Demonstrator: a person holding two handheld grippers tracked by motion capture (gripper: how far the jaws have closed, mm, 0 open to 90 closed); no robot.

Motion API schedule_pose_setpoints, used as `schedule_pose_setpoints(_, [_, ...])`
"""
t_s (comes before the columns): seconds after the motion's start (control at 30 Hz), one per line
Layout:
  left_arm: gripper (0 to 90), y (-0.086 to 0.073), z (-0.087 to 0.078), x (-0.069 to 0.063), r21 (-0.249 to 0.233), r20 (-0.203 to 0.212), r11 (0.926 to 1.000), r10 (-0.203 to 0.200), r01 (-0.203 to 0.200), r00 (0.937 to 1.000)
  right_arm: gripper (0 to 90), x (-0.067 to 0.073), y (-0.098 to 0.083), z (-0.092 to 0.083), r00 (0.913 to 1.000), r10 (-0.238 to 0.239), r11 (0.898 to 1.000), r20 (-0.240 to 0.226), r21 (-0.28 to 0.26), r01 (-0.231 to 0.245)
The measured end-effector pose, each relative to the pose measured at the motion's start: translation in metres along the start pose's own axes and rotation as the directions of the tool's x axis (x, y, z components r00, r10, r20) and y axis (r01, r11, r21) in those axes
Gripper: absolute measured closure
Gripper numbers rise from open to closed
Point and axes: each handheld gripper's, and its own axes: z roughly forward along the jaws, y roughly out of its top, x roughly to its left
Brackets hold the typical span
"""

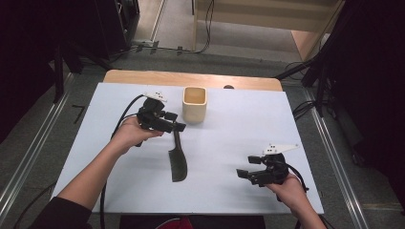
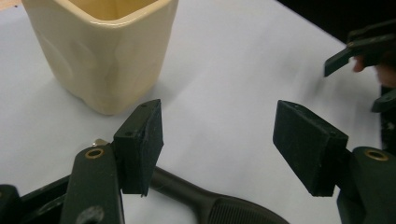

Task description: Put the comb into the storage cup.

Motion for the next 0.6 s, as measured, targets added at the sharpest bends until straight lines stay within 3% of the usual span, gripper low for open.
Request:
schedule_pose_setpoints(0.07, [33.8,0.003,0.004,0.0,0.021,-0.035,0.9998,-0.002,0.002,0.9994,17.2,0.0,0.0,0.0,1.0,0.002,1.0,0.0,-0.001,-0.002])
schedule_pose_setpoints(0.13, [32.0,0.006,0.008,0.002,0.051,-0.074,0.9973,-0.048,0.052,0.9961,17.2,0.0,0.0,0.0,1.0,0.002,1.0,0.001,0.0,-0.002])
schedule_pose_setpoints(0.23, [35.0,0.006,0.013,0.004,0.063,-0.033,0.9959,-0.063,0.065,0.9975,17.5,0.0,0.0,0.0,1.0,-0.002,1.0,0.006,0.004,0.002])
schedule_pose_setpoints(0.33, [36.1,0.006,0.017,0.007,0.086,-0.026,0.9938,-0.068,0.07,0.9974,17.6,0.0,0.0,0.001,1.0,-0.005,1.0,0.006,0.006,0.005])
schedule_pose_setpoints(0.6, [38.5,0.005,0.029,0.015,0.089,-0.021,0.9944,-0.055,0.057,0.9983,17.7,-0.001,0.0,0.001,0.9999,-0.008,1.0,0.009,0.007,0.008])
